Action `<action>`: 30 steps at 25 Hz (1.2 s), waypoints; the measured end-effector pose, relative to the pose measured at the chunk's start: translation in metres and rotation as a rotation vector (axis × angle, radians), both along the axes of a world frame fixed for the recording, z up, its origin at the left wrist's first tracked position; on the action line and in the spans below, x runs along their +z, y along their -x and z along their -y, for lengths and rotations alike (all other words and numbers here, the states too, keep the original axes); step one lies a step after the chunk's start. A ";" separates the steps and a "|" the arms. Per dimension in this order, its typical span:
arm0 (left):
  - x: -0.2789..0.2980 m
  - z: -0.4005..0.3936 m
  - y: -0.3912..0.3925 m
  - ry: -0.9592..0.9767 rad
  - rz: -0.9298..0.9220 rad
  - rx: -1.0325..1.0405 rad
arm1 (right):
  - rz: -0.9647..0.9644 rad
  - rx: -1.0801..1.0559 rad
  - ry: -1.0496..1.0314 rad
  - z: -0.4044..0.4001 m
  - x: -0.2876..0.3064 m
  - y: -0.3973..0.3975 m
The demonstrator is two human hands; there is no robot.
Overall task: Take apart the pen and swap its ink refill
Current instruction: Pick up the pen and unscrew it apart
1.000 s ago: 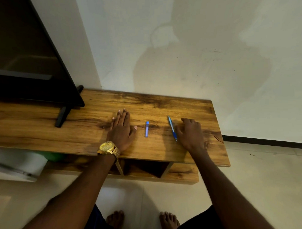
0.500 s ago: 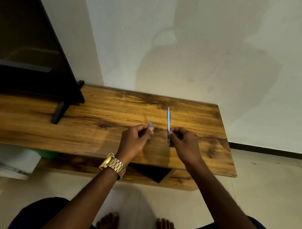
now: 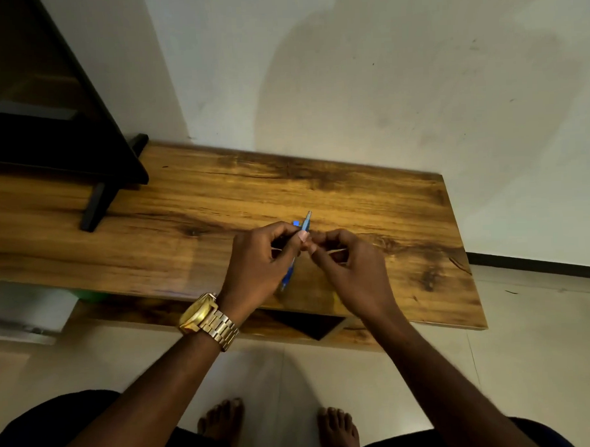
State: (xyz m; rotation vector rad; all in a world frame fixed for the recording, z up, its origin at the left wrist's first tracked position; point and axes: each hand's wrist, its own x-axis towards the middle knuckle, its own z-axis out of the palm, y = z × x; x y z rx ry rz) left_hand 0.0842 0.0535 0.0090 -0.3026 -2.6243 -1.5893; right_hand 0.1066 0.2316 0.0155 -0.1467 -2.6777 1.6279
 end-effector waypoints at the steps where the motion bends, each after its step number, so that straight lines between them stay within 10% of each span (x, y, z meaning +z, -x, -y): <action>1: 0.000 0.000 0.000 0.015 -0.010 -0.042 | -0.016 -0.038 0.096 -0.005 0.003 0.004; 6: -0.005 0.000 -0.006 0.066 -0.034 -0.148 | 0.092 -0.057 0.442 -0.019 0.008 0.019; 22: -0.009 0.002 -0.002 0.017 0.043 -0.098 | -0.009 -0.085 0.310 -0.044 0.005 0.037; 30: -0.014 -0.001 0.002 -0.132 0.166 -0.008 | -0.083 -0.127 -0.365 -0.068 -0.023 0.050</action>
